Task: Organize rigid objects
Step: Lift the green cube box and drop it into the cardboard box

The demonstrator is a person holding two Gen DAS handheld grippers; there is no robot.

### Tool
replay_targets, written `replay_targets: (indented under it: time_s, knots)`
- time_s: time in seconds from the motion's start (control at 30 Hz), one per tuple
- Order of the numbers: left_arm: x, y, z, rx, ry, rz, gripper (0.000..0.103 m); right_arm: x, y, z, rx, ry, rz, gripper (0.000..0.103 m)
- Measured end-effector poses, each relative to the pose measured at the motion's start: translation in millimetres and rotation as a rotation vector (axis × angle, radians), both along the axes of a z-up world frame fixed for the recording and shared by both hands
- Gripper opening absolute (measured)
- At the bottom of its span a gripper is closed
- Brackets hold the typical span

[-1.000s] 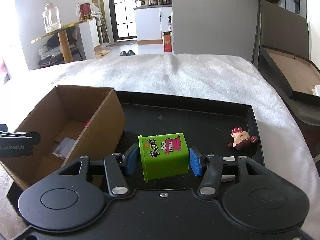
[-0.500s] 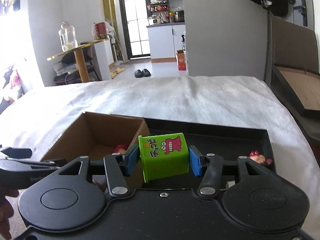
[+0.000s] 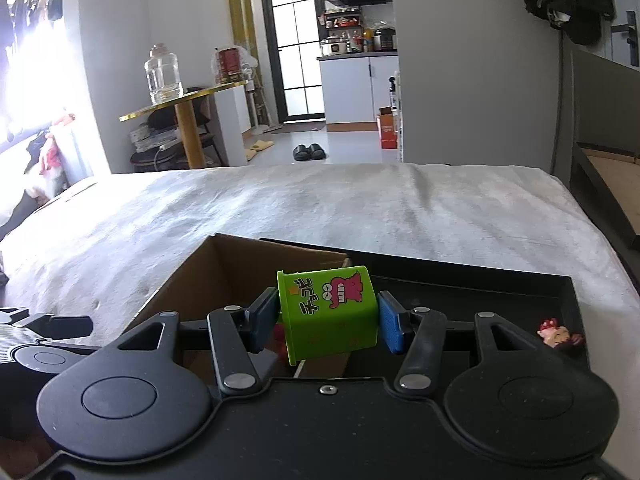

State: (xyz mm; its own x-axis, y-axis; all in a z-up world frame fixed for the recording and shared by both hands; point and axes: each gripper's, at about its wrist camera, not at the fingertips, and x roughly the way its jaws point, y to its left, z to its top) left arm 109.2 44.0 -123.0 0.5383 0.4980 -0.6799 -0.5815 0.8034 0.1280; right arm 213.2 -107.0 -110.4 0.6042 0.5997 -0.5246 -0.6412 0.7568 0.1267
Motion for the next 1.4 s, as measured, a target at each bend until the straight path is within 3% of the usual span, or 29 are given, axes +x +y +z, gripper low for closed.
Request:
replay_targets:
  time_s: [0.1,0.37,0.47,0.87,1.4]
  knots:
    - [-3,3,-2,-0.016,-0.008,-0.005,0.068,-3,7,0,0.011,0.009,0.028,0.052]
    - [-1,13,-14,-0.096,-0.006,-0.031,0.031,-9,25,-7,0.003,0.022,0.077,0.052]
    - [-1,16,-15,-0.11,-0.012,-0.031,0.025,-9,33,-10,-0.002,0.034,0.085,0.052]
    - [-3,22,-15,-0.122,-0.014,-0.03,0.014,-6,68,-16,-0.007,0.051,0.151,0.056]
    - [0,13,-10,-0.081,-0.009,-0.008,0.014,-10,42,-12,0.005,0.094,0.116,0.057]
